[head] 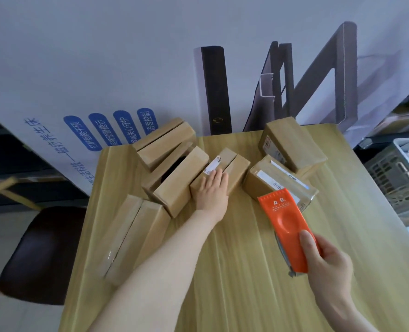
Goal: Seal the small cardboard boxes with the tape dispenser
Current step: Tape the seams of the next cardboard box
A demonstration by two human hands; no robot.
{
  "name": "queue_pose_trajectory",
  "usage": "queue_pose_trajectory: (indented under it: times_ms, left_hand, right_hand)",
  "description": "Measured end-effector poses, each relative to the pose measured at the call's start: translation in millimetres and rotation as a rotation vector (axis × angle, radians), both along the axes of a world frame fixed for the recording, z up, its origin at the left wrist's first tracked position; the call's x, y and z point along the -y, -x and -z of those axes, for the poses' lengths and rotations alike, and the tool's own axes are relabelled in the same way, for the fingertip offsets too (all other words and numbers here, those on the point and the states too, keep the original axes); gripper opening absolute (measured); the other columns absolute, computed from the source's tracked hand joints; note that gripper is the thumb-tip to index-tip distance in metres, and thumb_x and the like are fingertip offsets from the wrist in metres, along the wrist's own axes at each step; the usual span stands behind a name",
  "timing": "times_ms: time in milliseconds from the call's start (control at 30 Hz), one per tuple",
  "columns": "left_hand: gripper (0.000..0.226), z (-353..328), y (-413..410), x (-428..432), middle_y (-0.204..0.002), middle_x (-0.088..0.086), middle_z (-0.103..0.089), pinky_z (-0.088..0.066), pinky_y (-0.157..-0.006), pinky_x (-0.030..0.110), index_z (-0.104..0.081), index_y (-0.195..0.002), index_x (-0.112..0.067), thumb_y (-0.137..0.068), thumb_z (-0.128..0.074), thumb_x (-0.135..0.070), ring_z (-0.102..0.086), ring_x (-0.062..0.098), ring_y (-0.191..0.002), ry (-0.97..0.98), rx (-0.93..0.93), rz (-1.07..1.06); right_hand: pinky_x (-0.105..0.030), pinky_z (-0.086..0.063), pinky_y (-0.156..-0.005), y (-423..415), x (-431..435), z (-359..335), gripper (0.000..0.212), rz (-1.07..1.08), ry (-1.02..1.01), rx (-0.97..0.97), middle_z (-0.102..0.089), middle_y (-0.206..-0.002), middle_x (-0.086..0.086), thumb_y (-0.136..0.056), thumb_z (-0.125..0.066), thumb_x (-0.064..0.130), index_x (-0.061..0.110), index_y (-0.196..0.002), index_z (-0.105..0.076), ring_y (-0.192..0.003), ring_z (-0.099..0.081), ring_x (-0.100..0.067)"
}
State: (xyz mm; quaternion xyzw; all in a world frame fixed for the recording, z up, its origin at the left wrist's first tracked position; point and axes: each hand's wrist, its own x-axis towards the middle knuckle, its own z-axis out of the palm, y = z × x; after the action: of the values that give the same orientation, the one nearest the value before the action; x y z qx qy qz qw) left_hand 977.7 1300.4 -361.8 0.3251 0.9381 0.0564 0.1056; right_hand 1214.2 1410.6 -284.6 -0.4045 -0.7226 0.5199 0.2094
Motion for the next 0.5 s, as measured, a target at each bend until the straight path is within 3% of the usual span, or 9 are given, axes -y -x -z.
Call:
queue_pose_trajectory:
  times_ms: [167,267,367,500]
  left_hand:
    - [0.081,-3,-69,66,-0.161,-0.007,0.002,0.012,-0.117,0.033,-0.008,-0.153,-0.022,-0.087,-0.050,-0.004,0.010,0.010,-0.147,-0.108,0.051,0.012]
    - [0.086,-8,-118,105,-0.160,-0.010,-0.004,0.016,-0.116,0.031,-0.021,-0.151,-0.022,-0.075,-0.052,0.005,0.010,0.006,-0.146,-0.111,0.114,0.252]
    - [0.085,-11,-149,118,-0.160,-0.004,-0.014,0.011,-0.118,0.039,-0.032,-0.148,-0.015,-0.070,-0.052,0.013,0.006,0.012,-0.147,-0.139,0.208,0.566]
    - [0.080,-12,-165,113,-0.158,-0.003,-0.021,0.007,-0.119,0.035,-0.039,-0.144,-0.012,-0.071,-0.058,0.013,0.000,0.010,-0.147,-0.191,0.236,0.632]
  right_hand:
    - [-0.016,-0.041,-0.037,-18,-9,-6,0.025,-0.024,-0.002,-0.004,-0.062,-0.046,-0.004,-0.094,-0.060,0.027,0.020,-0.073,-0.070,-0.031,-0.059,-0.016]
    - [-0.013,-0.039,-0.034,-23,-10,-11,0.022,-0.066,0.027,-0.016,-0.061,-0.048,-0.008,-0.094,-0.061,0.023,0.021,-0.074,-0.071,-0.031,-0.059,-0.021]
    - [-0.019,-0.040,-0.033,-27,-6,-16,0.021,-0.161,0.022,0.002,-0.061,-0.048,-0.010,-0.093,-0.062,0.023,0.018,-0.075,-0.071,-0.032,-0.058,-0.022]
    - [-0.020,-0.041,-0.032,-39,-2,-20,0.019,-0.275,0.046,0.026,-0.061,-0.047,-0.005,-0.093,-0.063,0.019,0.021,-0.076,-0.071,-0.031,-0.057,-0.023]
